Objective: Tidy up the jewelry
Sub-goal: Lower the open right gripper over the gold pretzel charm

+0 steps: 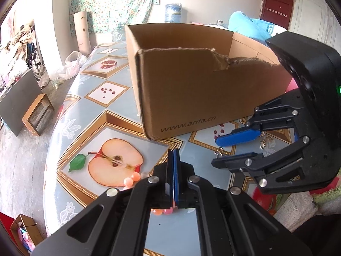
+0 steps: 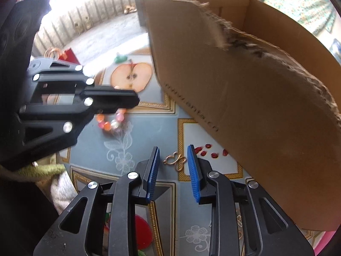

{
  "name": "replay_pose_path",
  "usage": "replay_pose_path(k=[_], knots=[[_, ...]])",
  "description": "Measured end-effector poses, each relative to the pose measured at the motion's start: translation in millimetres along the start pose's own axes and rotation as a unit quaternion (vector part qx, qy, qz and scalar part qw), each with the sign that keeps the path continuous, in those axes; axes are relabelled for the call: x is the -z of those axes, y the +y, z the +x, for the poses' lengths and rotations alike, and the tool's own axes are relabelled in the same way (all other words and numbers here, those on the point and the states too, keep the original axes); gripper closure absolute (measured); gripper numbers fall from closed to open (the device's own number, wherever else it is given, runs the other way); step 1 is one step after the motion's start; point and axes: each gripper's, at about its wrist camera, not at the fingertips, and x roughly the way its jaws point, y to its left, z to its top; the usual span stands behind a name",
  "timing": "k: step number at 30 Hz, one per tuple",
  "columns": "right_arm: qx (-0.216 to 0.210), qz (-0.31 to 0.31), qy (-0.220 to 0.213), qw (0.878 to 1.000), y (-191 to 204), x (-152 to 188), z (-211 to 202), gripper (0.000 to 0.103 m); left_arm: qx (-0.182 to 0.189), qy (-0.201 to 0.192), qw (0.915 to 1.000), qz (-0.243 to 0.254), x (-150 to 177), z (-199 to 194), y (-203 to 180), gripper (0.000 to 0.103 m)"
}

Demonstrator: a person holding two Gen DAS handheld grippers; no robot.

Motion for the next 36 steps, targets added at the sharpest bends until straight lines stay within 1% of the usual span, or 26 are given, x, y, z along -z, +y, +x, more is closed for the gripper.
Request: replay_pose_path(k=[2, 3, 4, 5, 6, 7, 10, 11, 12, 14, 15, 18, 21, 22, 23, 24, 27, 29, 31, 32, 34, 36], knots=[[0.000, -0.004, 0.006, 1.000, 2, 0, 0, 0.076, 0.000, -0.001, 1.0000, -0.002, 0, 0, 1, 0.103], [0.002, -0.006, 0.008, 1.000, 8, -9, 8, 0.076, 0.001, -0.002, 1.0000, -0.004, 1, 0, 1, 0.103], [0.004, -0.006, 0.012, 1.000, 9, -10, 9, 0.076, 0.001, -0.003, 1.0000, -0.005, 1, -1, 2, 0.103], [0.006, -0.007, 0.016, 1.000, 9, -14, 12, 0.078, 0.002, -0.004, 1.0000, -0.006, 1, -1, 2, 0.103], [0.012, -0.009, 0.019, 1.000, 10, -17, 12, 0.084, 0.002, -0.005, 1.0000, -0.006, 1, -1, 3, 0.103], [0.018, -0.010, 0.022, 1.000, 11, -18, 13, 0.085, 0.002, -0.006, 1.0000, -0.007, 2, -2, 3, 0.103], [0.015, -0.001, 0.026, 1.000, 15, -26, 19, 0.086, 0.005, -0.009, 0.9999, -0.012, 4, -3, 4, 0.103], [0.016, 0.002, 0.027, 1.000, 16, -27, 20, 0.095, 0.005, -0.009, 0.9999, -0.012, 4, -3, 4, 0.103], [0.022, 0.005, 0.026, 0.999, 16, -28, 20, 0.095, 0.006, -0.010, 0.9999, -0.013, 4, -3, 5, 0.103], [0.012, 0.017, 0.030, 0.999, 13, -32, 22, 0.096, 0.006, -0.013, 0.9998, -0.013, 5, -5, 5, 0.103], [0.010, 0.020, 0.030, 0.999, 12, -33, 22, 0.103, 0.006, -0.014, 0.9998, -0.013, 5, -5, 5, 0.103], [0.008, 0.027, 0.034, 0.999, 10, -36, 23, 0.103, 0.005, -0.018, 0.9997, -0.014, 6, -8, 6, 0.103], [0.002, 0.026, 0.031, 0.999, 13, -37, 20, 0.097, 0.005, -0.020, 0.9997, -0.016, 7, -10, 8, 0.103], [0.003, 0.021, 0.029, 0.999, 15, -39, 19, 0.092, 0.005, -0.021, 0.9996, -0.017, 8, -11, 9, 0.103], [0.004, 0.019, 0.029, 0.999, 18, -38, 18, 0.080, 0.005, -0.021, 0.9996, -0.018, 8, -11, 9, 0.103], [0.004, 0.014, 0.030, 0.999, 20, -39, 20, 0.072, 0.005, -0.021, 0.9996, -0.019, 8, -11, 10, 0.103], [0.007, 0.000, 0.040, 0.999, 25, -41, 26, 0.072, 0.005, -0.023, 0.9995, -0.021, 9, -13, 10, 0.103], [0.013, -0.011, 0.054, 0.998, 29, -41, 35, 0.072, 0.005, -0.025, 0.9994, -0.021, 10, -15, 10, 0.103], [0.013, -0.014, 0.055, 0.998, 33, -39, 37, 0.072, 0.003, -0.026, 0.9994, -0.022, 10, -16, 11, 0.103], [0.012, -0.011, 0.057, 0.998, 33, -40, 38, 0.074, 0.003, -0.027, 0.9994, -0.023, 10, -16, 11, 0.103], [0.013, -0.011, 0.059, 0.998, 36, -41, 41, 0.084, 0.002, -0.028, 0.9993, -0.024, 11, -18, 12, 0.103], [0.011, -0.005, 0.062, 0.998, 36, -43, 43, 0.085, 0.002, -0.030, 0.9992, -0.026, 11, -19, 13, 0.103]])
